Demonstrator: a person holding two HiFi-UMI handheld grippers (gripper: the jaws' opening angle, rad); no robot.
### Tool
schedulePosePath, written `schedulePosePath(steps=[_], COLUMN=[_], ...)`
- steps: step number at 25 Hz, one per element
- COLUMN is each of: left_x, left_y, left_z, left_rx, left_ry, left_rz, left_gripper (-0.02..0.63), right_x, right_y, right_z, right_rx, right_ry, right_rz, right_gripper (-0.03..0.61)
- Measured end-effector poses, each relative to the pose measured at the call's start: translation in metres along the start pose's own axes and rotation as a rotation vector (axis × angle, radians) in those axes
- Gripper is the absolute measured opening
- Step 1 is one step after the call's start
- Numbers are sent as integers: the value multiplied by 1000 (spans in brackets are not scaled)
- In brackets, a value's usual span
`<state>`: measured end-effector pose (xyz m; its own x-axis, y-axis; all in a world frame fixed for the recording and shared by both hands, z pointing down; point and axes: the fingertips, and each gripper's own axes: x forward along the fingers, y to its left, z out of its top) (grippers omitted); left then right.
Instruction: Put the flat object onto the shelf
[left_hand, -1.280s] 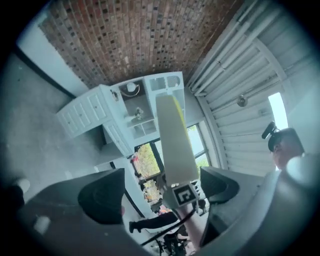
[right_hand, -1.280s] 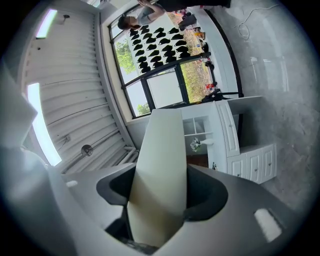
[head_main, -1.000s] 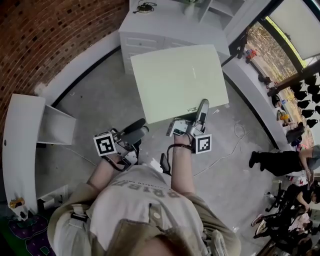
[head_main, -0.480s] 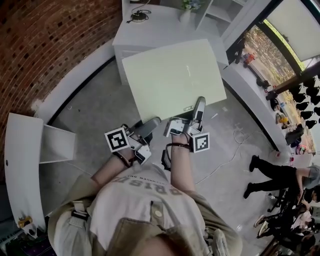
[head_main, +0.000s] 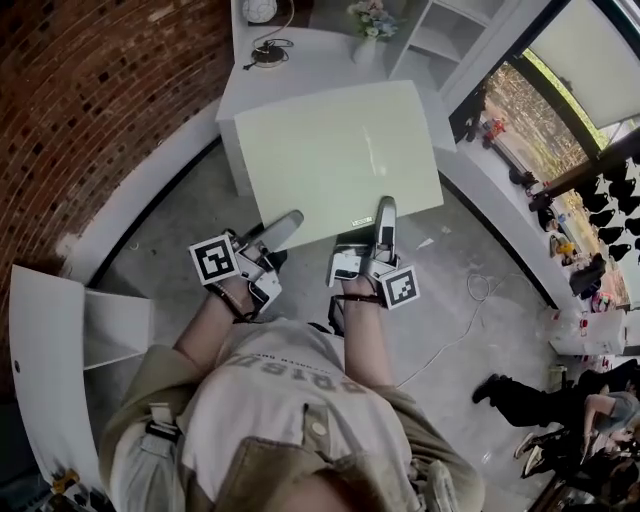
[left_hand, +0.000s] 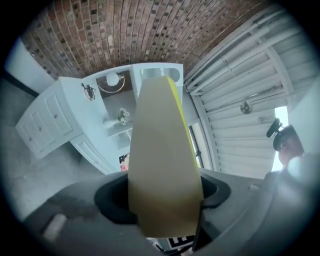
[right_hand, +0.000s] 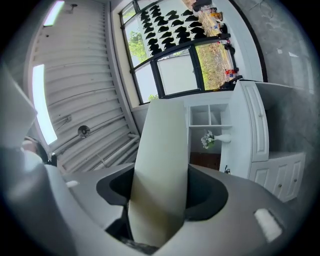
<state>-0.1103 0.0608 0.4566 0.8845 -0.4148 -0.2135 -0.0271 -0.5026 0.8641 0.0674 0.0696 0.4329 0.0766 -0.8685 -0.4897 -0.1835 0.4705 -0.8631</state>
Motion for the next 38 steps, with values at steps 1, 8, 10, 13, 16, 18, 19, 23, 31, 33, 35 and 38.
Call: schedulePosePath(steps=[1,8,10,13,16,18,19,23,31,33,35,38], left_x=[5,54,70,95,125,145,156,199,267,277,285,300], left_y=[6,21,26,35,47,54,58,72,94,101,108,120], left_z=[6,50,65,82,95,105,111,137,173,179,184,195], left_rx=[-4,43,51,55,61,48,43,39,38,31,29,22], left_ry=[27,167,175,168,160,143,133,99,76,65,48,21], left_rz=[-2,-31,-41,-46,-40,-42,-43,-34,-21,-14,-4,9], left_gripper=[317,308,308,308,310,313,314,316,310,310,310,310], right_x=[5,44,60,85,108,126,135,175,249,261,272,294], right_y=[-4,-27,-34,-48,-66,-79,-84,-106,-138,-147,-157,-171], right_z=[-1,7,10,19,35,44,48,67,97,98,101,106], right_rx=[-9,-2,1,10,25,41,49,81,95,108,117,121], right_ry=[16,74,90,107,118,117,116,122,238,257,272,298], right_rz=[-4,-29,-32,-41,-55,-62,-65,-74,-60,-61,-63,-63], right_gripper=[281,285,285,284,284,284,284,282,282,282,282,282])
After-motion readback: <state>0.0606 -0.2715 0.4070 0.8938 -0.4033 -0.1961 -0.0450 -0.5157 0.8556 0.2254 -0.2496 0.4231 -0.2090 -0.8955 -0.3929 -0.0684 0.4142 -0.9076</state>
